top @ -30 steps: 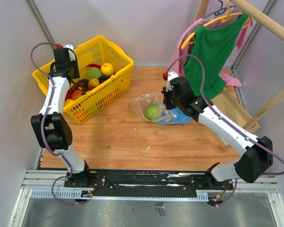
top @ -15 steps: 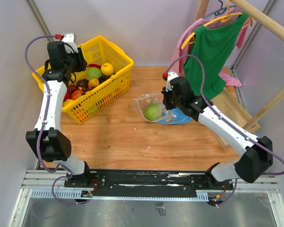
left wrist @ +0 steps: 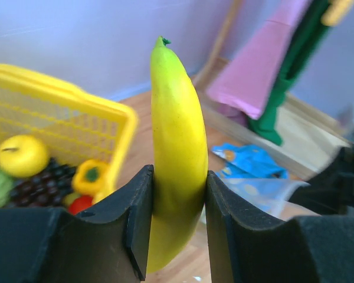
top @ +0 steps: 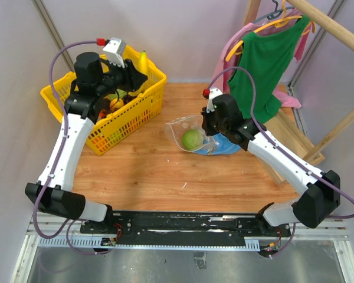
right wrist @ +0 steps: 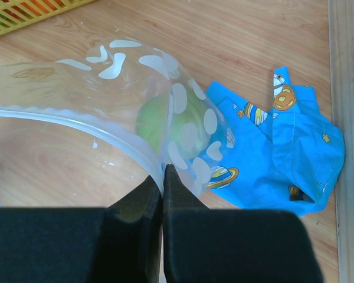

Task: Place the food in the zip-top bag and seal the zipper
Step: Pick up the fake fruit from the bin, then place the fake fruit in the zipper food storage bag.

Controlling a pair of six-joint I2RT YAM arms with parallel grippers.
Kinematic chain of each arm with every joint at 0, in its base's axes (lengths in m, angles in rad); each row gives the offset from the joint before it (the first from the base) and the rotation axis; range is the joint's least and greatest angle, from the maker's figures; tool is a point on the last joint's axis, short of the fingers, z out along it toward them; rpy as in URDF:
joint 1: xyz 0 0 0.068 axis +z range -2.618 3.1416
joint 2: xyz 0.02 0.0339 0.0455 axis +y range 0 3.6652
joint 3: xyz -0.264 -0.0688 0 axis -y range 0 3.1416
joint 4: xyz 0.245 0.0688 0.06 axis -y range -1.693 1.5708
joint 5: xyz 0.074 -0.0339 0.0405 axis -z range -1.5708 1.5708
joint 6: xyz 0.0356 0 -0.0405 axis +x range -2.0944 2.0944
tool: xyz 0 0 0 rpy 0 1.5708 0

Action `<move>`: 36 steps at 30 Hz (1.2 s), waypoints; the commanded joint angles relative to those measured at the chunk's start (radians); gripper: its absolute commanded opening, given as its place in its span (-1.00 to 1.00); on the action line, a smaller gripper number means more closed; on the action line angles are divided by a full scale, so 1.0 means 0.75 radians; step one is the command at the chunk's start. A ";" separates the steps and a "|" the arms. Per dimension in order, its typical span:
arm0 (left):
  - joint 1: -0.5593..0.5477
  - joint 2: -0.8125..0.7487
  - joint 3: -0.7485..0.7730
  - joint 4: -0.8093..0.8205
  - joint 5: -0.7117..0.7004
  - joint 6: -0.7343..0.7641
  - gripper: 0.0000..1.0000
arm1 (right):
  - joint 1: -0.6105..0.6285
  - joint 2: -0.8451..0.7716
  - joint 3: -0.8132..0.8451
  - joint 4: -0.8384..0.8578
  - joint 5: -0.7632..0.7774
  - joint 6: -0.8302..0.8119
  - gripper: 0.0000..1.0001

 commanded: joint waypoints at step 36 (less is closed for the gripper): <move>-0.710 -0.380 -1.090 1.360 -0.101 -0.640 -0.99 | -0.031 0.049 0.108 -0.028 -0.062 0.114 -0.99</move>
